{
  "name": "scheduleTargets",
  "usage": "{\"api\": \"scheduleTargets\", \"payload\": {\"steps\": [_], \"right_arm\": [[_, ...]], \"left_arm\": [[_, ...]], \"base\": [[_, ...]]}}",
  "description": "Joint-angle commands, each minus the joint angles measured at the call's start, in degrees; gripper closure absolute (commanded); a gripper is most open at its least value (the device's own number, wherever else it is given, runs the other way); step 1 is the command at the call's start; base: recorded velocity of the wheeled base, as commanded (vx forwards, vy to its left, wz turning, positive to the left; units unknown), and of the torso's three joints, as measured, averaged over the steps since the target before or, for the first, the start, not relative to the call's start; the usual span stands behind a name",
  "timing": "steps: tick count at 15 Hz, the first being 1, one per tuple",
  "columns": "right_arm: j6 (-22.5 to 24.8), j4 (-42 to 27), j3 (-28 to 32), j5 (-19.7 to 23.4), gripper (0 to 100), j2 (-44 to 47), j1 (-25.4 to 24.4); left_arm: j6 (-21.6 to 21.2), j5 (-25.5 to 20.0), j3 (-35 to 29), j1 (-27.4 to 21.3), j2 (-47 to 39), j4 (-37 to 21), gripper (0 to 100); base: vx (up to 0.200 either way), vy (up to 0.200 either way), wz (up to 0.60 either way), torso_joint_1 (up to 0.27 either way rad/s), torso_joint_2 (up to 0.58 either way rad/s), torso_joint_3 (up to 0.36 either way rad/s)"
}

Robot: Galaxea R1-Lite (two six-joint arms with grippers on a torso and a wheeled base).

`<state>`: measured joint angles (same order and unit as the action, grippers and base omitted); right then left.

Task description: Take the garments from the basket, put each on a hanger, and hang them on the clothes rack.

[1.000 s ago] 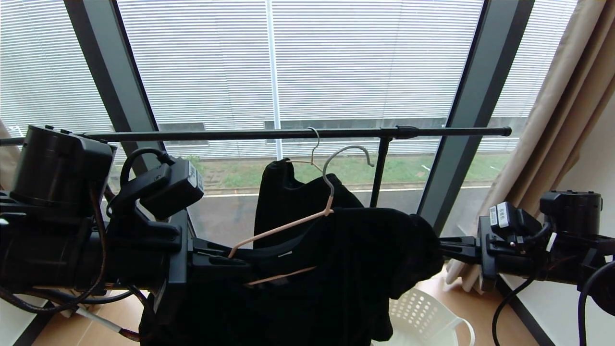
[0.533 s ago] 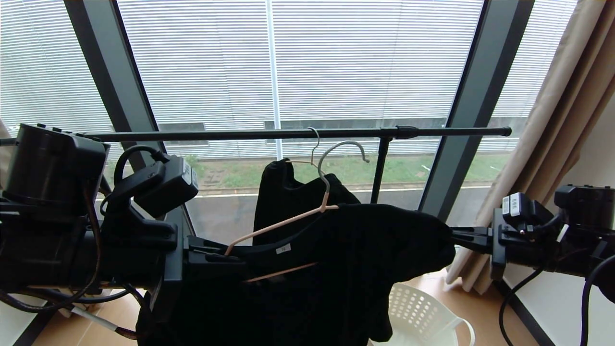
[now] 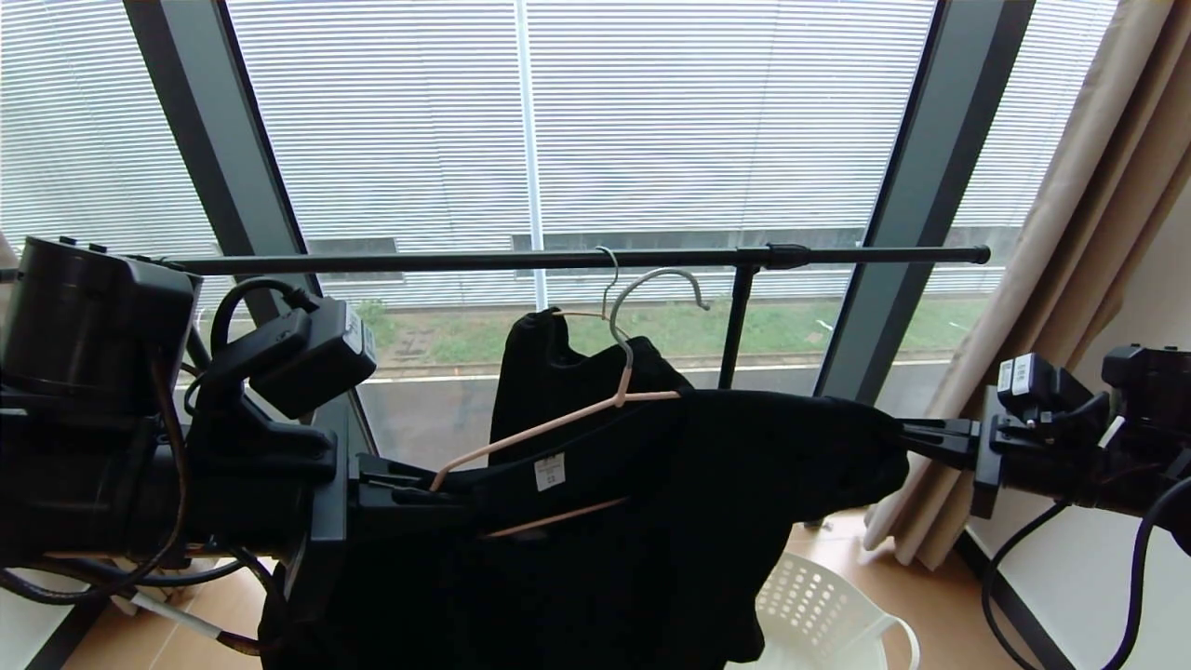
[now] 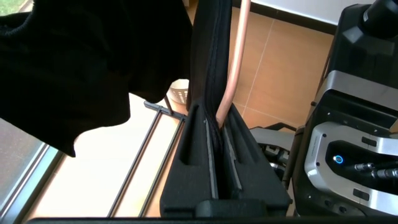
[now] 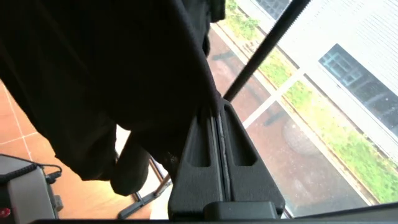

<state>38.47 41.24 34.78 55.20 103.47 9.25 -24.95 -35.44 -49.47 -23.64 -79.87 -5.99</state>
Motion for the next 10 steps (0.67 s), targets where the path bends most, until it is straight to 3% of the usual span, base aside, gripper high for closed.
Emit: {"api": "scheduleTargets", "payload": {"steps": [1, 10], "right_arm": [[0.0, 0.1, 0.9, 0.0, 100, 1.6, 1.1], [-0.3, 0.0, 2.0, 0.0, 100, 2.7, 3.1]], "left_arm": [[0.0, -0.1, 0.3, 0.5, 0.3, 0.0, 100], [1.6, -0.3, 1.4, 2.7, 3.3, -0.2, 100]], "base": [[0.000, 0.000, 0.00, 0.000, 0.00, 0.000], [0.000, 0.000, 0.00, 0.000, 0.00, 0.000]]}}
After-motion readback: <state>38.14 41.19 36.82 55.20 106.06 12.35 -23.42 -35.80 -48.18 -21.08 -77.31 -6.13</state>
